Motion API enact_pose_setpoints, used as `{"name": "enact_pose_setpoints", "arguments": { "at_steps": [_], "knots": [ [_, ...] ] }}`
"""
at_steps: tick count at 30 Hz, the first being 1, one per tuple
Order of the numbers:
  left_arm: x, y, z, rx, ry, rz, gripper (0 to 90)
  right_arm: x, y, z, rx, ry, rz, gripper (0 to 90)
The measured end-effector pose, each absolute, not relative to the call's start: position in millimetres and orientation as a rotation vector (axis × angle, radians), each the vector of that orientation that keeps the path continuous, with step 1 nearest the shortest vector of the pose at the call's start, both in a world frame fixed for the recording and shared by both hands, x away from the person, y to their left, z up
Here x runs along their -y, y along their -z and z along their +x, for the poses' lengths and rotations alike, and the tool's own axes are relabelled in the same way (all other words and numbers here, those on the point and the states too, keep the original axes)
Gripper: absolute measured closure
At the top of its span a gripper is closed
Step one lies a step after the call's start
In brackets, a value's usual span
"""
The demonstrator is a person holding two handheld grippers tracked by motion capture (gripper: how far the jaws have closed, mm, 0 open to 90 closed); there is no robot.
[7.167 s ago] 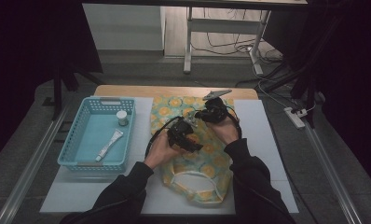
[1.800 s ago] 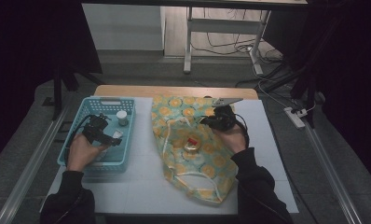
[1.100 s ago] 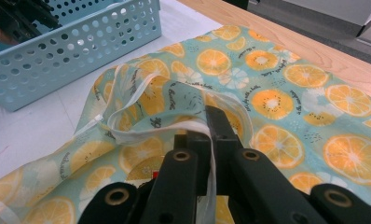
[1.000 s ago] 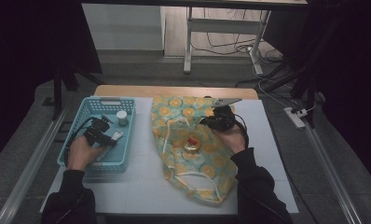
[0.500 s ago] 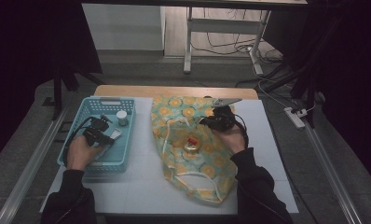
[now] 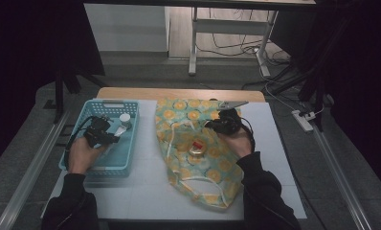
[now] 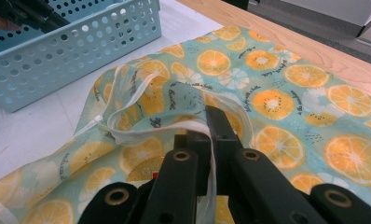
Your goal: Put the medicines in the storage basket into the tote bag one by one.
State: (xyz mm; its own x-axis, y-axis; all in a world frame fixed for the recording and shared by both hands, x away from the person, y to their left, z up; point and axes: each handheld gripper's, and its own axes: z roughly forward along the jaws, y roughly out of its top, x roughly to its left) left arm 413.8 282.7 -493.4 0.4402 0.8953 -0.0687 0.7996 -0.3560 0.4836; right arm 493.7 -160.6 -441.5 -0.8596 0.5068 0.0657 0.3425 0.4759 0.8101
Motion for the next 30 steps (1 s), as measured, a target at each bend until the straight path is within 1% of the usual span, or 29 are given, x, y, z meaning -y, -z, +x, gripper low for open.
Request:
{"name": "enact_pose_setpoints", "arguments": {
  "at_steps": [5, 14, 30],
  "knots": [
    [-284.8, 485.2, 411.6, -1.403, -0.301, 2.181, 74.8, 160.6, 441.2, 493.6, -2.536, -1.330, 0.740, 89.5],
    [-287.3, 468.7, 406.7, -1.390, -0.274, 2.063, 74.9, 160.8, 440.2, 493.0, -2.531, -1.337, 0.737, 89.5],
    [-263.0, 439.3, 397.2, -1.245, -0.265, 2.022, 74.9, 160.8, 438.5, 492.1, -2.526, -1.342, 0.735, 89.5]
  ]
}}
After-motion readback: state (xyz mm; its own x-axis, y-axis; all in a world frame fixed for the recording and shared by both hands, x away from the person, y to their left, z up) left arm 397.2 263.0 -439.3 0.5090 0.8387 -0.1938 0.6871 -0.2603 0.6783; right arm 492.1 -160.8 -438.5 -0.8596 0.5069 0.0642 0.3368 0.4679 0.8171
